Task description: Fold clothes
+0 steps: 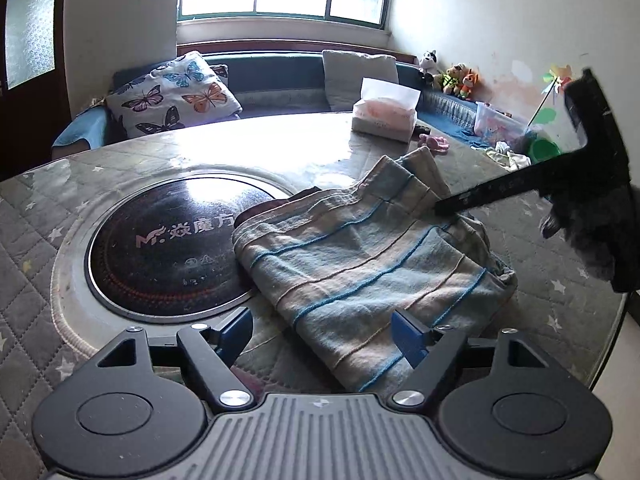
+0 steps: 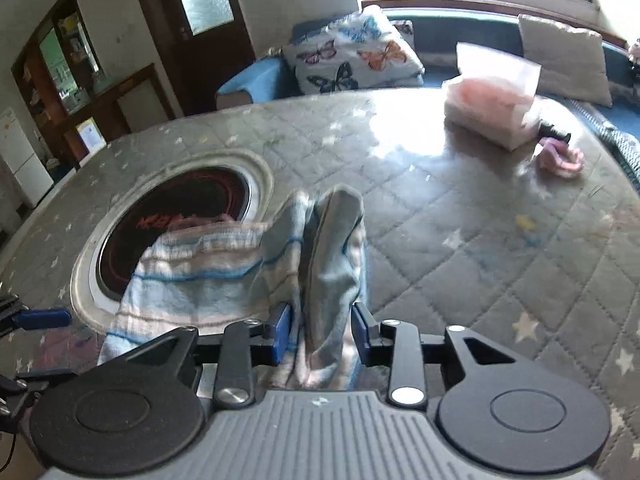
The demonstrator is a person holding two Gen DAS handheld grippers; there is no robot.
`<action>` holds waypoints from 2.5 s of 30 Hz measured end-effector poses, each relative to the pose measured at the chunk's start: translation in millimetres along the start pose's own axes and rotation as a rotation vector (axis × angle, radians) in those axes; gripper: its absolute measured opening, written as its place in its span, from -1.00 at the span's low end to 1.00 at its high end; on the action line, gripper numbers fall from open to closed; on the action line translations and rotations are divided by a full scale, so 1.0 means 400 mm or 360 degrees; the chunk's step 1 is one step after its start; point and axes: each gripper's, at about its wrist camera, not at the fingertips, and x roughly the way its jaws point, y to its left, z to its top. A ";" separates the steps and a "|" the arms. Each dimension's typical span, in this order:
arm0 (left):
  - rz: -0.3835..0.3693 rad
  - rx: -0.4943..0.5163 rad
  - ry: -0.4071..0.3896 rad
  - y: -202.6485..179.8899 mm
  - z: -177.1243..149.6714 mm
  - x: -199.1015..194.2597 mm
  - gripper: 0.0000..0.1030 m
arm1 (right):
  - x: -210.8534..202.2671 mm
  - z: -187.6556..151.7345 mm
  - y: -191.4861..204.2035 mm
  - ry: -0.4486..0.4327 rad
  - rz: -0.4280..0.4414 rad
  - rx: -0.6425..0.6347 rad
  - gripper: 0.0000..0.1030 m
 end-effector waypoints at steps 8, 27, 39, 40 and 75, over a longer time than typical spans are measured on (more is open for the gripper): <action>-0.0027 0.0055 0.0022 -0.038 0.024 0.042 0.52 | -0.053 0.052 0.042 -0.0293 -0.0059 -0.0165 -0.39; -0.0062 0.0134 0.0071 -0.082 0.031 0.091 0.52 | 0.050 0.029 -0.027 -0.0142 0.0103 0.0040 -0.59; -0.0026 0.0128 0.0072 -0.079 0.033 0.085 0.52 | 0.102 0.023 0.019 -0.0110 0.0024 -0.0060 -0.59; -0.0021 0.0121 0.0073 -0.075 0.033 0.085 0.52 | 0.104 0.023 0.024 -0.0113 0.0010 -0.0075 -0.59; 0.0003 0.0133 0.0088 -0.081 0.026 0.080 0.52 | 0.078 0.046 -0.014 -0.0213 0.0096 0.0101 -0.46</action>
